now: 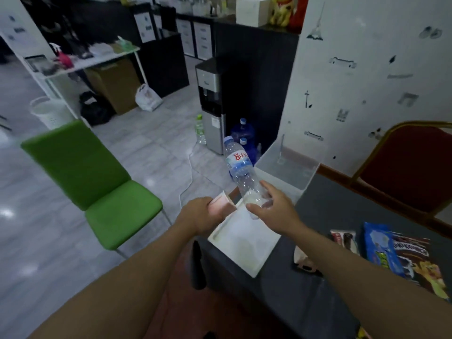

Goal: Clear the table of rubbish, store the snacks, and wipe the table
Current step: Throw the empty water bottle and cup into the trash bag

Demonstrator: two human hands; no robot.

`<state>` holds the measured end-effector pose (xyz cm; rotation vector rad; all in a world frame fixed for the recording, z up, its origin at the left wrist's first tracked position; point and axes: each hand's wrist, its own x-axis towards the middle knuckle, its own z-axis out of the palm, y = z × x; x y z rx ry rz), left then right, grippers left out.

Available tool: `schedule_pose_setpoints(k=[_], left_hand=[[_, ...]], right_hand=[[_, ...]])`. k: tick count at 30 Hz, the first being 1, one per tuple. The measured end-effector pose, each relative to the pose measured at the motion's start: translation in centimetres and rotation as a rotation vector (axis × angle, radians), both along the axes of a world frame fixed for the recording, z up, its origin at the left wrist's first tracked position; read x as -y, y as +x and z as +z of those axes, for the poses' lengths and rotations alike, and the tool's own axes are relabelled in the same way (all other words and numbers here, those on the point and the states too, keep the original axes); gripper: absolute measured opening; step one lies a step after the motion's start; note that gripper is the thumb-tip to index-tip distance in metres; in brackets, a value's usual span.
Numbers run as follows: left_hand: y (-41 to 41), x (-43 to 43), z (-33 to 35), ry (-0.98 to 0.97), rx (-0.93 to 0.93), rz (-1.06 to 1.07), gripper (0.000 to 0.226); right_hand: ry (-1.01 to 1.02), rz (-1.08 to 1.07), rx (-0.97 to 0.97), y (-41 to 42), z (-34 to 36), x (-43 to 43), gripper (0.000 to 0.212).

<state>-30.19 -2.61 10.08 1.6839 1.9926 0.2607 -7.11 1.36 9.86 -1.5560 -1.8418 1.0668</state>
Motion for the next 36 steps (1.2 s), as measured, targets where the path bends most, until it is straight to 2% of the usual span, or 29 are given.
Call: schedule_pose_setpoints(k=[6, 12, 17, 26, 31, 36], left_hand=[[-7.9, -0.1, -1.4, -0.055, 0.032, 0.109, 0.054], [-11.9, -1.9, -3.4, -0.092, 0.033, 0.207, 0.060], [-12.9, -3.7, -4.4, -0.102, 0.113, 0.275, 0.068], [-13.1, -10.9, -7.3, -0.204, 0.246, 0.404, 0.061], [-12.8, -14.9, -9.8, -0.271, 0.243, 0.438, 0.069], [-13.0, -18.1, -12.8, -0.295, 0.213, 0.379, 0.069]], right_hand=[[-0.025, -0.051, 0.008, -5.5, -0.7, -0.7, 0.074], [-0.052, -0.076, 0.046, -8.2, -1.4, -2.0, 0.063], [-0.065, -0.060, 0.100, -10.0, -1.9, -4.1, 0.062], [-0.097, -0.065, 0.205, -12.3, -4.3, -11.0, 0.057], [-0.114, 0.033, 0.324, -13.3, -6.5, -15.1, 0.058], [-0.152, 0.094, 0.456, -14.6, -9.5, -18.2, 0.061]])
